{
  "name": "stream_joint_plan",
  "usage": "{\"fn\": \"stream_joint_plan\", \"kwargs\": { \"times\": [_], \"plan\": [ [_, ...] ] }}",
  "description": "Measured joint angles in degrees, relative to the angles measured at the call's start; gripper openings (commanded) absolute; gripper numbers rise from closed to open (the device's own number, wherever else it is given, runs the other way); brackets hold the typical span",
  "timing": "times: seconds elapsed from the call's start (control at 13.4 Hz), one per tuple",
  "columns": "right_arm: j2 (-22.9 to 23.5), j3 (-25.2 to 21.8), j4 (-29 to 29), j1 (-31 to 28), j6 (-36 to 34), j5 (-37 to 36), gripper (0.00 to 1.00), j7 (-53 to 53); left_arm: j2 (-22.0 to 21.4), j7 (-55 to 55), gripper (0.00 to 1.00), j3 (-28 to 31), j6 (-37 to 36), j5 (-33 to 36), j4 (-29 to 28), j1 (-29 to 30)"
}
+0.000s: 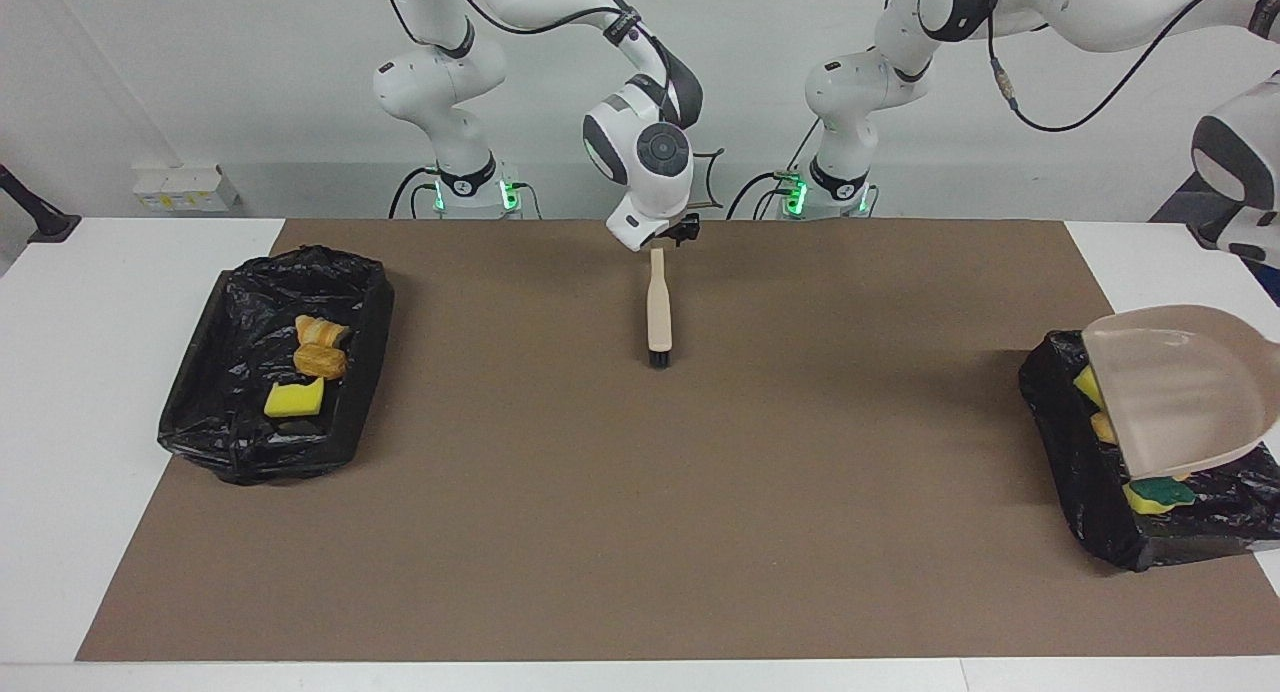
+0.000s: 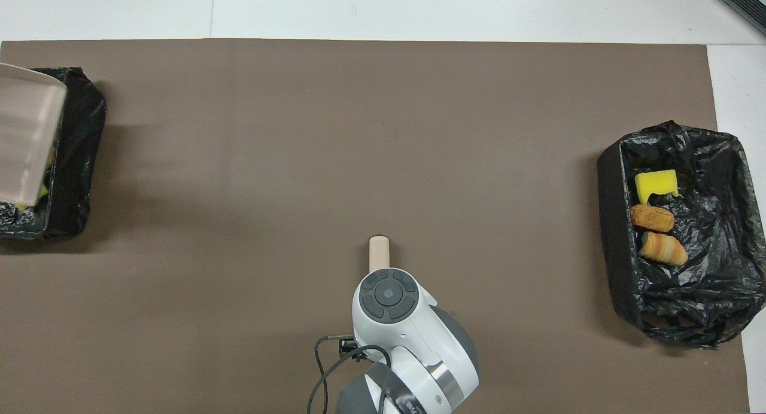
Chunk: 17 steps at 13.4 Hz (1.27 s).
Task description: Sweep and dump trash in bin
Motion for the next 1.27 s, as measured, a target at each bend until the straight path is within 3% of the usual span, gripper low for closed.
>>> {"fn": "stream_joint_plan", "kwargs": {
  "times": [0.37,0.67,0.89,1.27],
  "plan": [
    [-7.6,-0.5,3.0,-12.1,-2.0,-3.4,1.00,-11.6,-0.6,-19.5,0.00,-0.5,0.2,-7.3,-12.1,-12.3],
    [-8.6,-0.8,8.1,-20.6,-2.0,-15.0,1.00,-13.2,-1.9,-40.6,0.00,-0.6,1.6,-15.9,-18.2,-19.3],
    [-8.6,-0.9,13.6,-27.2,-2.6,-23.0,1.00,-16.1,-2.0,-58.8,0.00,-0.7,2.2,-19.2,-20.0,-25.3],
    [-8.8,-1.1,23.7,-31.9,-12.7,-24.9,1.00,-19.4,-1.8,-85.9,0.00,-0.7,5.2,-26.6,-20.4,-33.7]
  ]
}}
